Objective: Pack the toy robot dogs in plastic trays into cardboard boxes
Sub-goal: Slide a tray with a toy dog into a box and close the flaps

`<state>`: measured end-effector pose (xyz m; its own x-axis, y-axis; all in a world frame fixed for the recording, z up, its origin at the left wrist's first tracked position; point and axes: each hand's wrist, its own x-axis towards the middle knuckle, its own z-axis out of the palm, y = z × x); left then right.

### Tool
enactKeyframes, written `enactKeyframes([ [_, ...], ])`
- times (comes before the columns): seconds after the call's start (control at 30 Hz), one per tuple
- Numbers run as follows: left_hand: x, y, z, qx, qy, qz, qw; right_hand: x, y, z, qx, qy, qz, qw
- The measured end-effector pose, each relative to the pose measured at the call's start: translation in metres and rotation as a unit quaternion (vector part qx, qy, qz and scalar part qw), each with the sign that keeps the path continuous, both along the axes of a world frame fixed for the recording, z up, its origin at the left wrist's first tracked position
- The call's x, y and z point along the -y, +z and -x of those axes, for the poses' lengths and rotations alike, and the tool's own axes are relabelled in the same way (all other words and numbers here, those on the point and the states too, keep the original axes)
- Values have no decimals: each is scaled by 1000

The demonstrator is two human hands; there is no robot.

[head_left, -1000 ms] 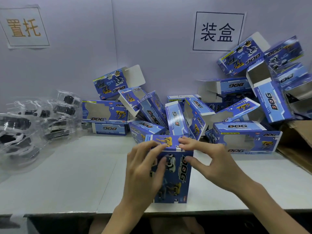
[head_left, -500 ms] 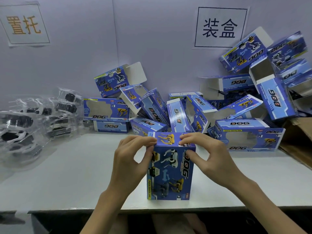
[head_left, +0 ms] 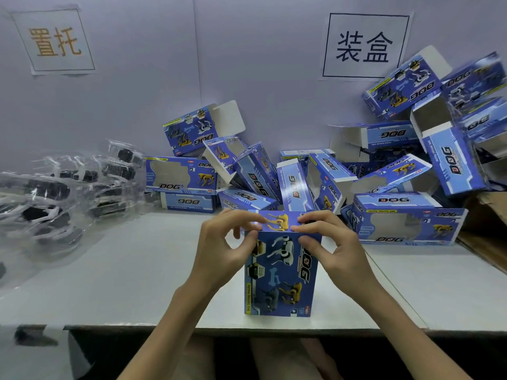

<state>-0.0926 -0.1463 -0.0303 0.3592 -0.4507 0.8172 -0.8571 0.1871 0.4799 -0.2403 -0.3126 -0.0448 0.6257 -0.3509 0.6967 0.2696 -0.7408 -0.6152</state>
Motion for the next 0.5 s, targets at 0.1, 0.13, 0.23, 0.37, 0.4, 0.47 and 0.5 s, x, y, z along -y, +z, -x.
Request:
enactKeyframes([
  [0.1, -3, -1, -3, -74, -42, -8, 996, -2, 0, -1, 9, 19, -36, 999],
  [0.13, -4, -3, -4, -118, -65, -11, 991, -3, 0, -1, 12, 24, -46, 999],
  [0.23, -8, -10, -10, -232, -111, -23, 966, -2, 0, -1, 21, 32, -65, 997],
  [0.37, -4, -19, -15, -297, -114, -115, 941, -4, -4, -3, 40, 23, -68, 997],
  [0.4, -2, -20, -13, -306, -127, -141, 933, -7, -6, -3, 48, 12, -68, 996],
  [0.47, 1, -19, -10, -315, -134, -168, 925, -10, -11, -2, 66, -1, -75, 995],
  [0.5, 2, -18, -7, -318, -129, -168, 924, -12, -13, 0, 72, 9, -98, 993],
])
